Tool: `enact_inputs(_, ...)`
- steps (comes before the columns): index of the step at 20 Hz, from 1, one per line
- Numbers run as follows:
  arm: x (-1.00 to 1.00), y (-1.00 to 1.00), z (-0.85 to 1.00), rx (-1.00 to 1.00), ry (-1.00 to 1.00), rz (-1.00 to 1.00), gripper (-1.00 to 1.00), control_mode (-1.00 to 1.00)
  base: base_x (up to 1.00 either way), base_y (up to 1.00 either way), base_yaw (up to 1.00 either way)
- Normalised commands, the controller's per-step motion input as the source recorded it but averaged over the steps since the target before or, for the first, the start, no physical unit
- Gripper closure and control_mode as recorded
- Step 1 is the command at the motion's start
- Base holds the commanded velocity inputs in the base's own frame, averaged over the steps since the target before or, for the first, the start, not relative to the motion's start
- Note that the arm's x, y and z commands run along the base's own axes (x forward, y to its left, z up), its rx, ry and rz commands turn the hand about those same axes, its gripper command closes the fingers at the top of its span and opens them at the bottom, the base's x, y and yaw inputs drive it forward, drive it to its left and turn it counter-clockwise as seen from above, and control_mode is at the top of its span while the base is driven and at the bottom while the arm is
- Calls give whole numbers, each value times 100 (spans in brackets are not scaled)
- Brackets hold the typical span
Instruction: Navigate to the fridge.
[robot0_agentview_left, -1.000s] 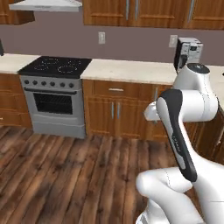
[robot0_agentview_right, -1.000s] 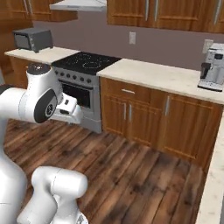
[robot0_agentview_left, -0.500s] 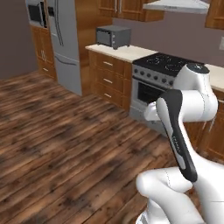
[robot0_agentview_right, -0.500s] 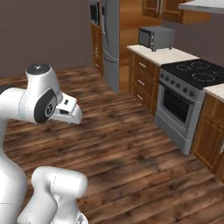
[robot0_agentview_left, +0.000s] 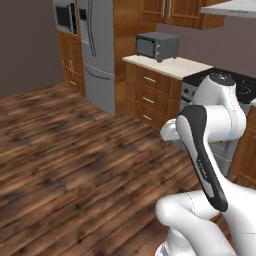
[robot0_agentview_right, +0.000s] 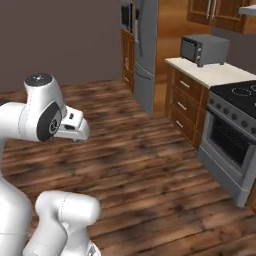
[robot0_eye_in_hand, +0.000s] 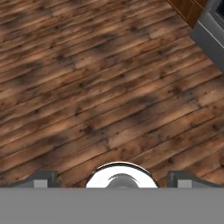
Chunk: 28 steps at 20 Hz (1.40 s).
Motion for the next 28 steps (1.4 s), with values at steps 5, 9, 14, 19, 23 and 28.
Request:
enact_inputs(5, 0, 0, 0, 0, 0, 0, -100, 100, 100, 25, 5)
enact_inputs(9, 0, 0, 0, 0, 0, 0, -100, 100, 100, 18, 6)
enact_inputs(14, 0, 0, 0, 0, 0, 0, -100, 100, 100, 30, 1)
enact_inputs(19, 0, 0, 0, 0, 0, 0, -100, 100, 100, 15, 0)
enact_inputs(23, 0, 0, 0, 0, 0, 0, -100, 100, 100, 1, 0)
enact_inputs(28, 0, 0, 0, 0, 0, 0, -100, 100, 100, 0, -2)
